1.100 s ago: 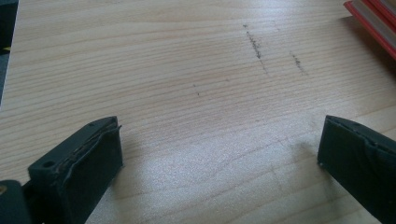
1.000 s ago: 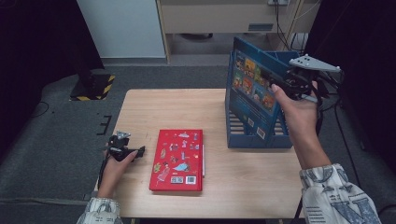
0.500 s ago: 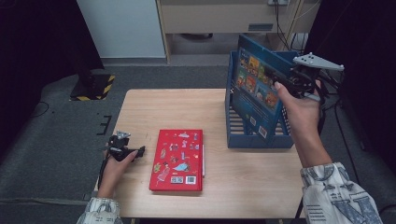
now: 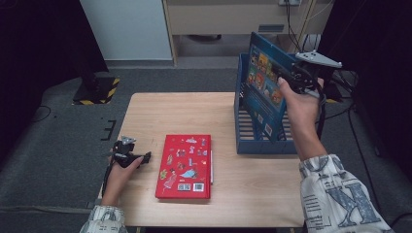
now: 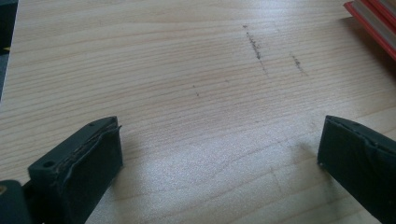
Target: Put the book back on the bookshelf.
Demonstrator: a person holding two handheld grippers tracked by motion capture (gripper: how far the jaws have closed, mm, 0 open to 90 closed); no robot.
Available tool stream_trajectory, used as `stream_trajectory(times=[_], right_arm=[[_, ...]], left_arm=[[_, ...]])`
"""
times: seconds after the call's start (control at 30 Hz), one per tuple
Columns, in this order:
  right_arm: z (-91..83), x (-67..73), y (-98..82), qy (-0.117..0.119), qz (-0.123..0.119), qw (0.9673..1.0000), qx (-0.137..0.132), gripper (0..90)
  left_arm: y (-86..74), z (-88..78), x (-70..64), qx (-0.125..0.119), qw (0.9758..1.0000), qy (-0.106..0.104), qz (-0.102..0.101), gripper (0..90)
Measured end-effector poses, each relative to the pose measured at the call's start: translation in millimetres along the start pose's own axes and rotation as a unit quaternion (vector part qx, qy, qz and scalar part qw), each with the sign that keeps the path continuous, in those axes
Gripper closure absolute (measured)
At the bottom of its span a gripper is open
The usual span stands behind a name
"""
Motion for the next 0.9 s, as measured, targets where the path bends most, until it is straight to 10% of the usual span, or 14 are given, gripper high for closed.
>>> stream_trajectory(times=[0.9], right_arm=[[27.8,-8.0,-5.2,-0.025,0.019,0.9995,0.0,82.2]], left_arm=[[0.4,0.4,-0.6,0.0,1.0,0.0,0.001,0.0]])
Point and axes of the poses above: each handheld gripper's, and its own axes: z roughly forward along the jaws, y roughly out of its top, x roughly to its left, the point moved 8 cm from there along z, roughly forward along the jaws, and after that the axes turned 1 degree about -z, right-handed, at the moved point
